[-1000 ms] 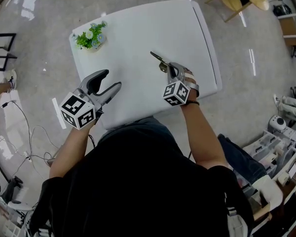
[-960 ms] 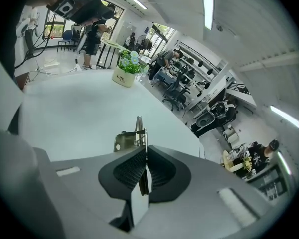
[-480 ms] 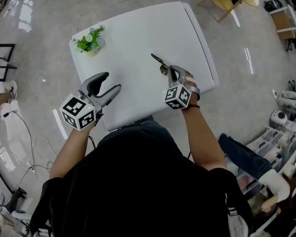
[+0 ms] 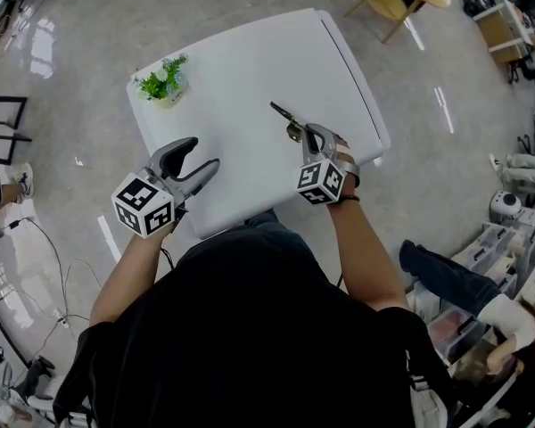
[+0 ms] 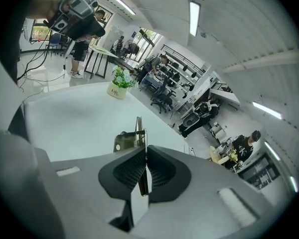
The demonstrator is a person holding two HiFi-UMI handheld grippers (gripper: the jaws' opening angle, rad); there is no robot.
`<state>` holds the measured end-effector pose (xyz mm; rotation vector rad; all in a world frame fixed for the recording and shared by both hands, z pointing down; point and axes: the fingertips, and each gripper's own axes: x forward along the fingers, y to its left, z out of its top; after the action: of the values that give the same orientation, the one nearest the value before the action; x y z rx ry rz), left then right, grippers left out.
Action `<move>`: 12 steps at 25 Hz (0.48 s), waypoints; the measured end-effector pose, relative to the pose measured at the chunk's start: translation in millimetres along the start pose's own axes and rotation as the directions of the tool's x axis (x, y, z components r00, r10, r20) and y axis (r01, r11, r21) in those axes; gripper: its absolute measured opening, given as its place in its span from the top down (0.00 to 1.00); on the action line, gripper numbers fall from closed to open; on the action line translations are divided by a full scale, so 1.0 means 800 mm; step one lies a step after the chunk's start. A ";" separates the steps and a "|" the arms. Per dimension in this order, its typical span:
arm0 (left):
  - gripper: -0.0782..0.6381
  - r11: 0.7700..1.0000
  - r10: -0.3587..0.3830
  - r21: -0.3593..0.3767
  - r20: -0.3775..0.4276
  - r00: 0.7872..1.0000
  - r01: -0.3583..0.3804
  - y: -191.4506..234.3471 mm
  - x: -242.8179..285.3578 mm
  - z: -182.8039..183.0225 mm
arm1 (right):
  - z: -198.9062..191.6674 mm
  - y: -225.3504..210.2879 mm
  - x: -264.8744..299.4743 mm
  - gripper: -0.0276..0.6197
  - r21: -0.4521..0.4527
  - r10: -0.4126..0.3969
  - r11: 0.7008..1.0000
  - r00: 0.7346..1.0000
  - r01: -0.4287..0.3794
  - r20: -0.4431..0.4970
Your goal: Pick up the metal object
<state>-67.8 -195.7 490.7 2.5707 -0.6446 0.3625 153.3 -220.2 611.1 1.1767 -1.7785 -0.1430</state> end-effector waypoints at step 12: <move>0.35 0.997 -0.023 0.073 0.038 0.999 0.020 -0.030 -0.024 0.021 | 0.014 -0.022 -0.061 0.91 0.053 -0.084 0.995 0.996 0.083 0.024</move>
<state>-70.0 -177.6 460.6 2.6577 -0.6277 0.3355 159.6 -197.0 563.7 1.2920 -1.7656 -0.1629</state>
